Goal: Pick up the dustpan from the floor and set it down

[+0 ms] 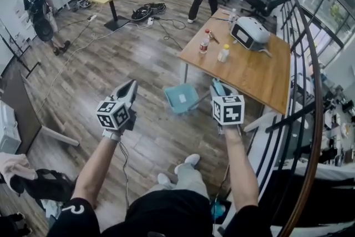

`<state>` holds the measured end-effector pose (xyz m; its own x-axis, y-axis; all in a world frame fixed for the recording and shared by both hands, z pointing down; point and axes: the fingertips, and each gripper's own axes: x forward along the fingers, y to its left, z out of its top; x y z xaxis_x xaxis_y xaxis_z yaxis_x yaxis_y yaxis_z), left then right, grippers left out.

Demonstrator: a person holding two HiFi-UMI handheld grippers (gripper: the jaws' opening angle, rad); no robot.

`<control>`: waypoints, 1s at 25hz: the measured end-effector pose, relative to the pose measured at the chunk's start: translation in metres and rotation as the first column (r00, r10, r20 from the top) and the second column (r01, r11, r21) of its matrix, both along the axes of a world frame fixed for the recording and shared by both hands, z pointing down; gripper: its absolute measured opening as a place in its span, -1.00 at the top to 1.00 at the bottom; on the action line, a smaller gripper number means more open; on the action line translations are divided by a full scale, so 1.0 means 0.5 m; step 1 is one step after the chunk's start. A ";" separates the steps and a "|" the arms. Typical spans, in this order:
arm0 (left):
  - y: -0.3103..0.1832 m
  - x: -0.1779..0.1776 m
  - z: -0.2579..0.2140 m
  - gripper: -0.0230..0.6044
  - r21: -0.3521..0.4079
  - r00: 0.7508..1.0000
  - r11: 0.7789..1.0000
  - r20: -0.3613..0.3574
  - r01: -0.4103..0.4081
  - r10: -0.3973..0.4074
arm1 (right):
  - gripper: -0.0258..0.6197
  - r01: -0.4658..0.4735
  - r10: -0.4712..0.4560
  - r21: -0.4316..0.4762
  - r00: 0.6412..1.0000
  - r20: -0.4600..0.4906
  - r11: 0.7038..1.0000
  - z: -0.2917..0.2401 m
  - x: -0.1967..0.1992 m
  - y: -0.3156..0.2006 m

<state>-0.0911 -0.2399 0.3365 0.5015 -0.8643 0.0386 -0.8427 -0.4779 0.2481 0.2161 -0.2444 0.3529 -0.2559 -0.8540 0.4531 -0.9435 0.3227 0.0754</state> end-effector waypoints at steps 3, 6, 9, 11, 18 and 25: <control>0.006 -0.013 -0.005 0.93 0.001 1.000 1.000 0.012 0.005 -0.005 | 0.63 0.007 -0.007 0.018 1.000 0.004 1.000 -0.024 -0.012 0.004; 0.012 -0.021 -0.008 0.93 0.002 1.000 1.000 0.029 0.003 -0.003 | 0.63 0.002 -0.003 0.036 1.000 0.014 0.999 -0.046 -0.020 0.010; 0.016 -0.025 -0.016 0.93 0.009 0.999 1.000 0.040 0.002 -0.002 | 0.63 0.002 -0.003 0.033 1.000 0.021 0.999 -0.043 -0.022 0.015; 0.018 -0.029 -0.023 0.93 0.019 0.999 1.000 0.046 0.002 -0.003 | 0.63 0.003 -0.003 0.037 1.000 0.022 0.999 -0.045 -0.026 0.018; 0.019 -0.031 -0.038 0.93 0.036 0.998 0.999 0.061 -0.001 -0.001 | 0.63 -0.003 0.001 0.059 1.000 0.022 0.998 -0.058 -0.030 0.030; 0.025 -0.019 -0.029 0.93 0.028 0.997 1.000 0.071 -0.004 0.002 | 0.63 -0.006 0.005 0.046 1.000 0.020 0.999 -0.028 -0.026 0.043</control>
